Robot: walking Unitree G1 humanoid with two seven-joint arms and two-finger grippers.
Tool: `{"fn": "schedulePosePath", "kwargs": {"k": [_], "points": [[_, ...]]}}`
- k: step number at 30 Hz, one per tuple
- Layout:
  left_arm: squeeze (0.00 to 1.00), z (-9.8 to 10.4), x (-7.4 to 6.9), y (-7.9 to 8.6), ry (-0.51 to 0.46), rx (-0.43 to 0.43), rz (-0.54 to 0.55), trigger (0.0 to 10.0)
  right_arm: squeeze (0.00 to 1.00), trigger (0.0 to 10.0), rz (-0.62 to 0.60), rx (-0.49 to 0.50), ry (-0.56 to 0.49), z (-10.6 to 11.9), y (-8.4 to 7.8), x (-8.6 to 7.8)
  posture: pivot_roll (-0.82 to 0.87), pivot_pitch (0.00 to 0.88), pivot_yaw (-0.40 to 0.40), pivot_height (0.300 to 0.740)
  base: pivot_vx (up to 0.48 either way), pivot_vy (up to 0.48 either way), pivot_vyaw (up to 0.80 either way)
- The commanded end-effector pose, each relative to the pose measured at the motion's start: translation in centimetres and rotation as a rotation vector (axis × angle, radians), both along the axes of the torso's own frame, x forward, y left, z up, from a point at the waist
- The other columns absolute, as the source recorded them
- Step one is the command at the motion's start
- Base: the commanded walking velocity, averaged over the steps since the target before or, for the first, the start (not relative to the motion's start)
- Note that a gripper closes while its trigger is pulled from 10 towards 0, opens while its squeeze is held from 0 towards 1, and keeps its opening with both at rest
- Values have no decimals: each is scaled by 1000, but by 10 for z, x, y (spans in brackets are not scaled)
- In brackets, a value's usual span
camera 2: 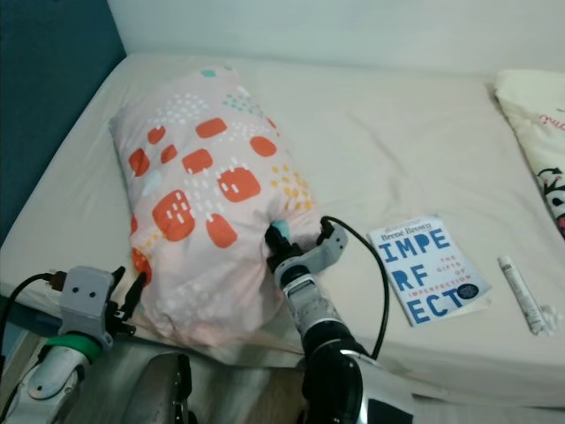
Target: Clean up the room
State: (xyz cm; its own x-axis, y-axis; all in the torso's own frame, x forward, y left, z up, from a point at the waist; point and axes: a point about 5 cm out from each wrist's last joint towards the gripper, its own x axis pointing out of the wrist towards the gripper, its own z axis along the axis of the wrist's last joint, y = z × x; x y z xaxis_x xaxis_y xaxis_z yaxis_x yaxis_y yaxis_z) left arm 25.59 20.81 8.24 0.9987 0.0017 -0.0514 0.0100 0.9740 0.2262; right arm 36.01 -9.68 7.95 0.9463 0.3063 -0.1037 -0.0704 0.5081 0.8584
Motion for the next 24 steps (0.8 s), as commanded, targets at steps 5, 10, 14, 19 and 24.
{"fn": "schedulePosePath", "kwargs": {"k": [5, 10, 14, 19, 24], "points": [[0, -6, -4, 20, 39, 32, 85, 10000, 0, 0, 106, -83, -15, -7, 10, -7, 249, 131, 42, 598, 0, 0, 0], [0, 0, -5, 32, -1, 72, 170, 10000, 0, 0, 184, -179, -55, -9, 10, -9, 244, 131, 42, 598, 0, 0, 0], [0, 4, -6, 42, -27, 93, 238, 10000, 0, 0, 224, -202, -80, -11, 7, -12, 239, 128, 40, 598, 0, 0, 0], [0, 4, -8, 70, -9, 98, 338, 10000, 0, 0, 364, -104, -220, -7, -8, -20, 225, 121, 54, 598, 0, 0, 0], [0, 6, -5, 71, -12, 102, 337, 10000, 0, 0, 415, -43, -299, 2, -15, -24, 218, 114, 61, 598, 0, 0, 0]]}}
